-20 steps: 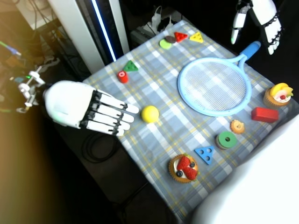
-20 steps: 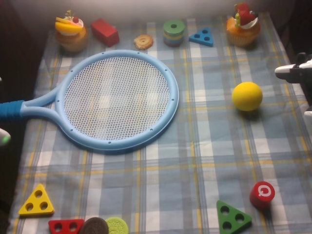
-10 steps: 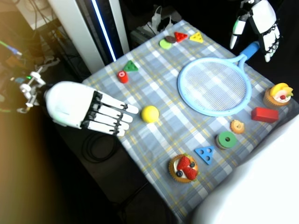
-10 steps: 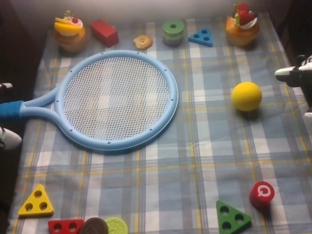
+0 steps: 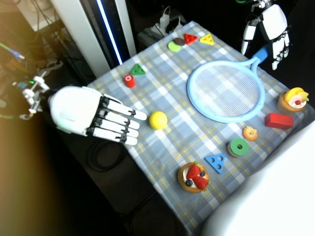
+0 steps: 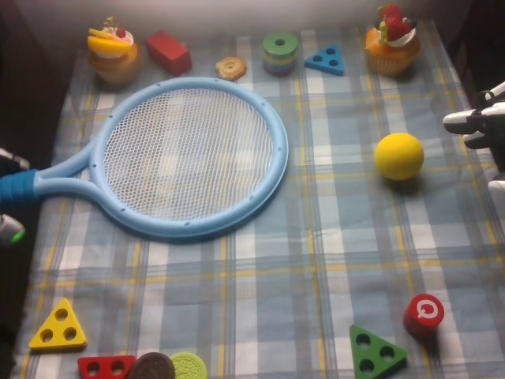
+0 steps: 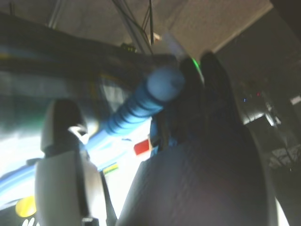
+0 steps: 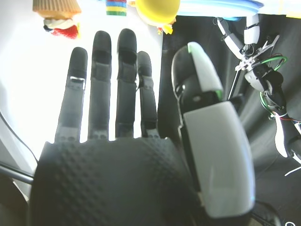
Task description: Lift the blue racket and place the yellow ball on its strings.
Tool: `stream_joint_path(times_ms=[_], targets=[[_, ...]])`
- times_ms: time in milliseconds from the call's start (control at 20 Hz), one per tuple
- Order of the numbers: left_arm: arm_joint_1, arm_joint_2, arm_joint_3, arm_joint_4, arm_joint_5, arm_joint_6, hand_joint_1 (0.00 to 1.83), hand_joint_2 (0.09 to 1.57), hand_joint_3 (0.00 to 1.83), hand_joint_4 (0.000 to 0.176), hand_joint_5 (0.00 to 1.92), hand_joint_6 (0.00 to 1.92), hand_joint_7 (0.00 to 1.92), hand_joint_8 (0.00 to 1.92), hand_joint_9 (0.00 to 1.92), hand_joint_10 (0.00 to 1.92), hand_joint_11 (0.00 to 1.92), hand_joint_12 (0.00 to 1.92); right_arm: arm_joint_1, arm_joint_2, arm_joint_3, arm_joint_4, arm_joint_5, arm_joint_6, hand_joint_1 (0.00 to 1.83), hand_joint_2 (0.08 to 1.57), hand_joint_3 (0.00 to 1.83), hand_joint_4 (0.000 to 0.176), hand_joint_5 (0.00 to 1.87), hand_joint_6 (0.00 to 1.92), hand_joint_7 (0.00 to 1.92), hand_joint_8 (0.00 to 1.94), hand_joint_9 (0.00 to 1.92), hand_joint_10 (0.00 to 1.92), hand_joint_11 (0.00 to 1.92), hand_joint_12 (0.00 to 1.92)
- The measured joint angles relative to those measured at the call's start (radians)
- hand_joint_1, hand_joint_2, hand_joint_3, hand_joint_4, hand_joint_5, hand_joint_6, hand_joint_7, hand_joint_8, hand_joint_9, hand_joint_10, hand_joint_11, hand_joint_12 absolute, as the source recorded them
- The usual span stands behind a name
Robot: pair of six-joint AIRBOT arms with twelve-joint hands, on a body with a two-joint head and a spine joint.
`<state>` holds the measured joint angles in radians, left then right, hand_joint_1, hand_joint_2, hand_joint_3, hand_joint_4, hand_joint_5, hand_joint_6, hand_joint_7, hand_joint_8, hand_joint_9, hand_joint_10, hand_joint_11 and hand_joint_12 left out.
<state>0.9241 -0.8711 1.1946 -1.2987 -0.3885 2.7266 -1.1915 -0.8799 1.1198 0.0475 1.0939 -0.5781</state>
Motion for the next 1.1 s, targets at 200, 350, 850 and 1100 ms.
stream_joint_path(times_ms=[200, 350, 850, 1100], targets=[[-0.002, -0.010, 0.003, 0.000, -0.005, 0.000, 1.08, 1.07, 0.01, 0.028, 0.99, 0.75, 0.85, 0.74, 0.71, 0.88, 0.38, 1.17, 0.000, -0.002, 0.001, 0.000, -0.001, 0.001, 0.68, 1.30, 0.01, 0.000, 0.53, 0.00, 0.85, 0.00, 0.71, 0.00, 0.15, 0.75], [-0.002, -0.011, -0.005, 0.000, -0.009, 0.000, 0.99, 1.22, 0.02, 0.000, 0.78, 1.89, 0.72, 1.74, 0.68, 1.64, 0.42, 1.60, 0.000, -0.002, 0.002, 0.001, 0.000, 0.002, 0.67, 1.31, 0.01, 0.005, 0.53, 0.00, 0.85, 0.01, 0.71, 0.01, 0.17, 0.76], [0.040, 0.117, -0.189, 0.314, -0.101, -0.353, 1.31, 1.37, 0.00, 0.176, 1.03, 1.92, 1.48, 1.92, 1.57, 1.92, 1.25, 1.92, -0.005, -0.009, 0.002, 0.006, 0.000, 0.005, 0.71, 1.33, 0.00, 0.000, 0.51, 0.00, 0.85, 0.00, 0.72, 0.01, 0.13, 0.93], [0.113, 0.227, -0.341, 0.518, -0.245, -0.577, 1.79, 1.12, 0.00, 0.176, 0.98, 1.92, 1.43, 1.92, 1.73, 1.92, 0.83, 1.58, -0.007, -0.010, 0.002, 0.004, 0.000, 0.005, 0.79, 1.30, 0.00, 0.000, 0.53, 0.00, 0.85, 0.00, 0.72, 0.00, 0.13, 1.01]])
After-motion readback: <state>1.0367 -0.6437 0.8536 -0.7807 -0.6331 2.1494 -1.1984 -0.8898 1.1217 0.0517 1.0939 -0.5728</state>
